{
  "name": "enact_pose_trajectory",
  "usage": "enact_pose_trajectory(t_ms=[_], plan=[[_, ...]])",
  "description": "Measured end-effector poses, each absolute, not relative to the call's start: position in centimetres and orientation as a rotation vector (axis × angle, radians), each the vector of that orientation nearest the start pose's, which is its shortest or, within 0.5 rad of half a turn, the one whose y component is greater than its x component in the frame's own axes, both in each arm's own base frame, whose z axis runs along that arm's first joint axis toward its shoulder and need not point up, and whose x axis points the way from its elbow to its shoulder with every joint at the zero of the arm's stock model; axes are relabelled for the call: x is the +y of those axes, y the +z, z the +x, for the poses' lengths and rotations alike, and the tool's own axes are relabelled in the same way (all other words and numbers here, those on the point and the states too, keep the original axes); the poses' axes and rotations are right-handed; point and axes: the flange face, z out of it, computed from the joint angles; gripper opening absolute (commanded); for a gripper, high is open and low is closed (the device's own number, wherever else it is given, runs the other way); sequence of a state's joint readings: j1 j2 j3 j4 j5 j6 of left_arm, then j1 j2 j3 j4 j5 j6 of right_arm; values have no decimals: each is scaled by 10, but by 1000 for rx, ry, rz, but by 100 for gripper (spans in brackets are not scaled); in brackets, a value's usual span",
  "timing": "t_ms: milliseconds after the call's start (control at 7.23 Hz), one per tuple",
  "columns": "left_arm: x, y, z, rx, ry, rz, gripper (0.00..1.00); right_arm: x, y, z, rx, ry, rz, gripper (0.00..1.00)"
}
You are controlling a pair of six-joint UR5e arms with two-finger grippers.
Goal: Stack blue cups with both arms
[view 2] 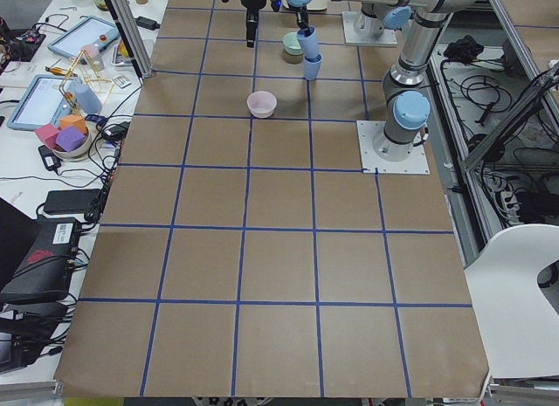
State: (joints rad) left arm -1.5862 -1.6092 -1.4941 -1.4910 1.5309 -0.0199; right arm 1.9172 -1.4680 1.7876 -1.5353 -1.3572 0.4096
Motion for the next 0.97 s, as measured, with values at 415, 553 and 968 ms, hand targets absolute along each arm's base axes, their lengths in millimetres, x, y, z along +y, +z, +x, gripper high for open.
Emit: enact_pose_trajectory(t_ms=[415,553,968], plan=[[-517,515,-145,3178,-186,-4,100,-393,325,306,3010,647,158,59],[-516,515,-145,3178,-184,-4,100,-392,323,306,3013,653,157,99],[-515,516,-145,3178,-186,-4,100,-383,320,303,3008,668,158,100]])
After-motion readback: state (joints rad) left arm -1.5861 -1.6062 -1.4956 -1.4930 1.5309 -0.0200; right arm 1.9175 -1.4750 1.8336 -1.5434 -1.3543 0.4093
